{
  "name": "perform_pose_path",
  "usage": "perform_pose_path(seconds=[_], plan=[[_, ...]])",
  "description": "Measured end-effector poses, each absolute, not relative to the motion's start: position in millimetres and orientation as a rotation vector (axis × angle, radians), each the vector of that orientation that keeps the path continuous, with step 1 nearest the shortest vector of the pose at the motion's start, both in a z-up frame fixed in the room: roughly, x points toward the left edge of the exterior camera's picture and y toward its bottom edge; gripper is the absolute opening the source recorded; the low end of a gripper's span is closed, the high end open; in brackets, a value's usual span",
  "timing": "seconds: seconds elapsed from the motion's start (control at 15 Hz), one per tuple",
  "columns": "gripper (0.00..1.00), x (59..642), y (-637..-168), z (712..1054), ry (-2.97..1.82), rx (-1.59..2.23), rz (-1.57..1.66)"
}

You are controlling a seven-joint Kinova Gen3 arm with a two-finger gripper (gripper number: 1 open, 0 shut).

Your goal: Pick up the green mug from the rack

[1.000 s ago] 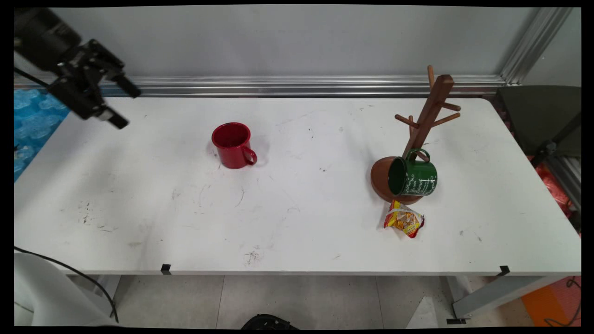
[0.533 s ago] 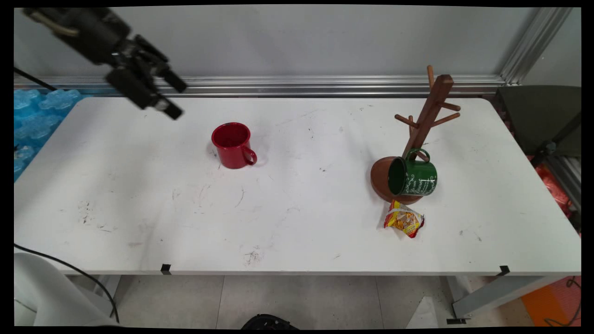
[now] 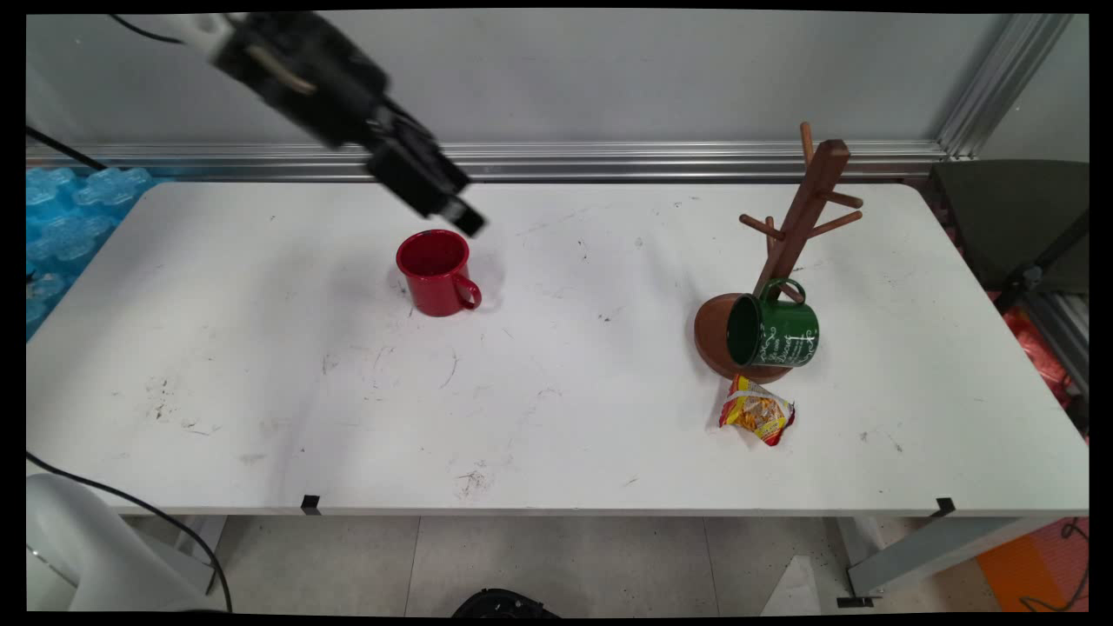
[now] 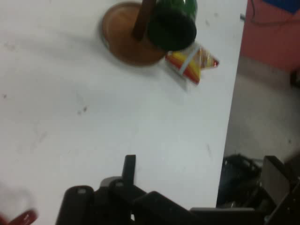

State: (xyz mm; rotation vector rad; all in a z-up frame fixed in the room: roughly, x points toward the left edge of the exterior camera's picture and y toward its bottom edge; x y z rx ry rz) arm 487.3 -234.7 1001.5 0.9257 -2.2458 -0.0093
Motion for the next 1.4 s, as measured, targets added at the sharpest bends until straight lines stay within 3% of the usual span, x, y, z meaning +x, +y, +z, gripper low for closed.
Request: perform_pose_path(seconds=[1.4], plan=[[1.00,288,-316,877,-2.095,1.068,-0.149]])
